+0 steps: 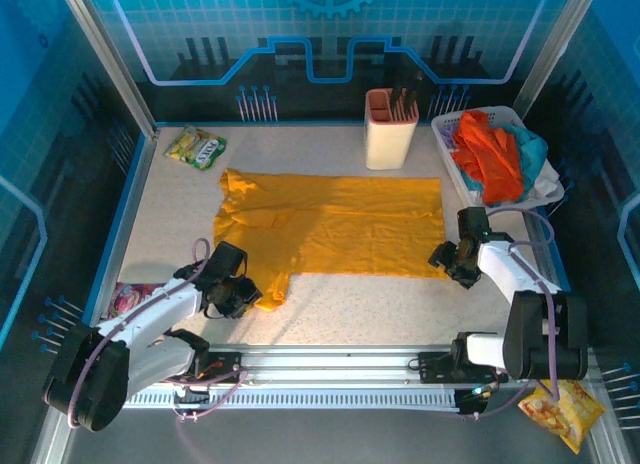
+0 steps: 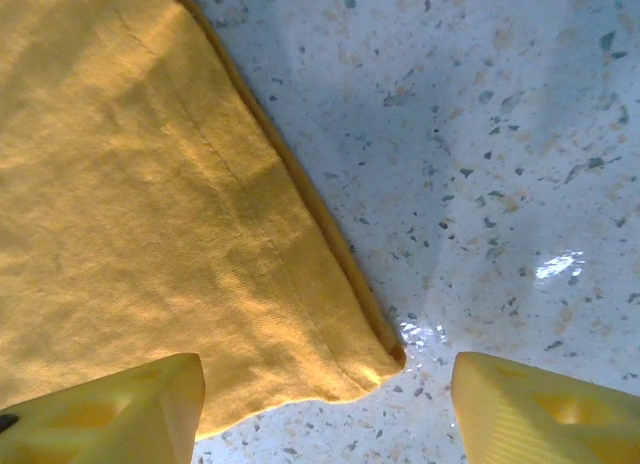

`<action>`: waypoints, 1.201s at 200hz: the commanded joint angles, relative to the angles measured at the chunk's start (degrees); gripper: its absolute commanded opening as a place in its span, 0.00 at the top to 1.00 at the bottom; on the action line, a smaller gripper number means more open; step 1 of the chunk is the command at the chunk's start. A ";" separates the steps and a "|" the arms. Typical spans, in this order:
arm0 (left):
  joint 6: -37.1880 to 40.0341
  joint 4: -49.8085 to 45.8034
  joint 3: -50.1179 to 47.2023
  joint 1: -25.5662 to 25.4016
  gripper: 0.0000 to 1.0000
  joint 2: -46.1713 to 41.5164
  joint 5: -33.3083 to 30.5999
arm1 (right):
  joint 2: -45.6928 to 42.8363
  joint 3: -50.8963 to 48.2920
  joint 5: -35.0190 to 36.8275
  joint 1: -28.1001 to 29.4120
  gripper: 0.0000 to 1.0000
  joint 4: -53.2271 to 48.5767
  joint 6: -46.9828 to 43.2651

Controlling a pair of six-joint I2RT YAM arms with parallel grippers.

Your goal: Fold and stack the t-shirts

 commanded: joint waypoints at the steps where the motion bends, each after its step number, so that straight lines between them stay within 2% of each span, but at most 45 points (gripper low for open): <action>1: 1.71 -0.57 0.84 -0.50 0.78 0.47 -1.93 | 1.87 -1.50 -1.38 -0.70 0.36 1.57 1.31; 40: 2.72 -4.67 1.69 -0.49 0.88 -1.55 -2.96 | 5.25 -1.64 -3.17 -0.65 0.51 4.55 2.22; 60: 3.71 -8.05 3.18 -0.41 1.00 -2.43 -3.74 | 5.83 -1.02 -3.04 -0.70 0.65 5.01 1.89; 78: 5.27 -11.47 5.31 -0.39 1.00 -2.43 -4.06 | 5.94 -0.55 -3.84 -0.77 0.80 5.36 1.10; 107: 8.84 -18.37 9.90 -0.32 1.00 -2.09 -5.82 | 5.19 0.07 -3.45 -1.11 0.94 4.32 0.22; 182: 15.95 -20.55 15.09 2.11 1.00 2.86 -4.76 | 4.78 0.24 -4.22 -1.82 0.98 4.16 -1.94; 240: 20.25 -22.23 19.83 7.50 1.00 1.25 -0.98 | 1.75 1.63 -6.42 -2.44 0.94 3.53 -3.96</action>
